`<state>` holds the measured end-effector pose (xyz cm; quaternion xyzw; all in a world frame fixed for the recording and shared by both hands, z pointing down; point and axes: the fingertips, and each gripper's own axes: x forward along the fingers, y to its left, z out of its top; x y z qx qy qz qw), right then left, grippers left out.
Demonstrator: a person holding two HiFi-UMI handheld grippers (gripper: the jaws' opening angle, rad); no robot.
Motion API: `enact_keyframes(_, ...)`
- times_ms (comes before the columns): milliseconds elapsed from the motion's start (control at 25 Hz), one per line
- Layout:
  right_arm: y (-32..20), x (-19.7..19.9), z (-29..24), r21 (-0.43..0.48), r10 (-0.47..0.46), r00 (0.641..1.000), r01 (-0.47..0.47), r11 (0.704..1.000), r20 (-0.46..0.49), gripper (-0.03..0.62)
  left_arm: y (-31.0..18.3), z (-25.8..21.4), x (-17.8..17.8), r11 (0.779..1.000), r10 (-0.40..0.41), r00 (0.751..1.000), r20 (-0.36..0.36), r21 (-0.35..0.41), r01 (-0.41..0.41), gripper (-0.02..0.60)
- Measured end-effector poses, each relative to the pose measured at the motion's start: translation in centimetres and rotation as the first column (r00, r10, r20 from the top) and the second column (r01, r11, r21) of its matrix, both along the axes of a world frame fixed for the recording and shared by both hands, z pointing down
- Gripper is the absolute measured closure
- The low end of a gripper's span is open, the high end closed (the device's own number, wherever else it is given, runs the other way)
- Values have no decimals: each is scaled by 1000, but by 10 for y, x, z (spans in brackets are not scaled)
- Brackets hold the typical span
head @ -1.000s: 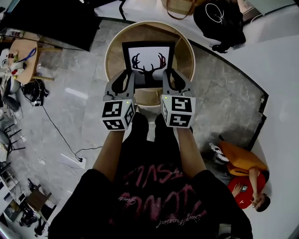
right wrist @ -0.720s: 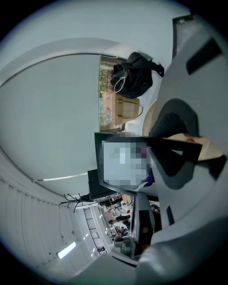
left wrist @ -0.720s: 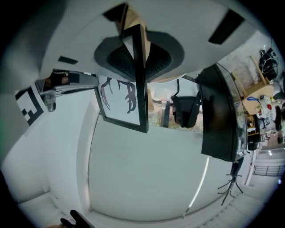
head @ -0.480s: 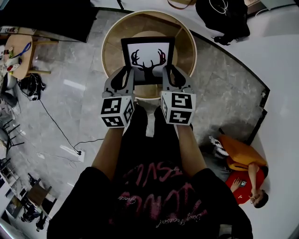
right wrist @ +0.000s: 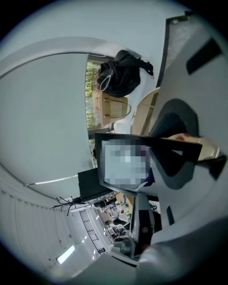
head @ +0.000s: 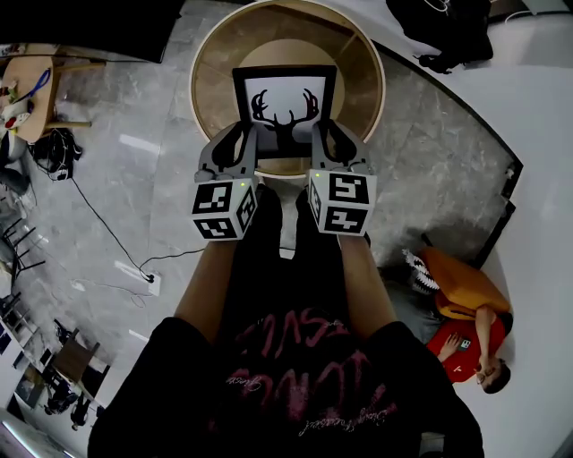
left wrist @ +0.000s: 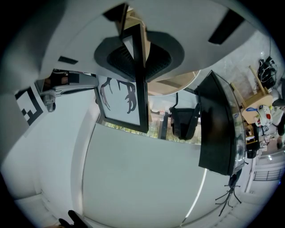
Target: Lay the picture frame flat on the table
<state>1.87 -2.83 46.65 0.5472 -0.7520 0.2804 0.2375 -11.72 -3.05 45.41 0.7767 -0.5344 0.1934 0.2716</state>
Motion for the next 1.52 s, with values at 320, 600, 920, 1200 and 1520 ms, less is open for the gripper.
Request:
enact_keyframes(320,8,-4,33,-51,-8,1000,8,999,0,513,8,33,-4,999,-13,1000,5,-52,13,508)
enact_keyframes(600,12,-7,61,-99,-6,1000,6,995,-3,513,13,61,-7,995,-21,1000,3,-103,21,508)
enact_keyframes(920,29,-6,97,-161,-11,1000,10,987,-6,513,31,96,-6,986,-20,1000,3,-163,21,508)
enact_keyframes(1200,48,-5,134,-221,-18,1000,16,975,-8,513,49,133,-5,975,-23,1000,7,-220,24,508)
enact_keyframes(1520,65,-10,174,-278,-22,1000,18,960,-9,513,67,172,-10,959,-26,1000,12,-281,29,508)
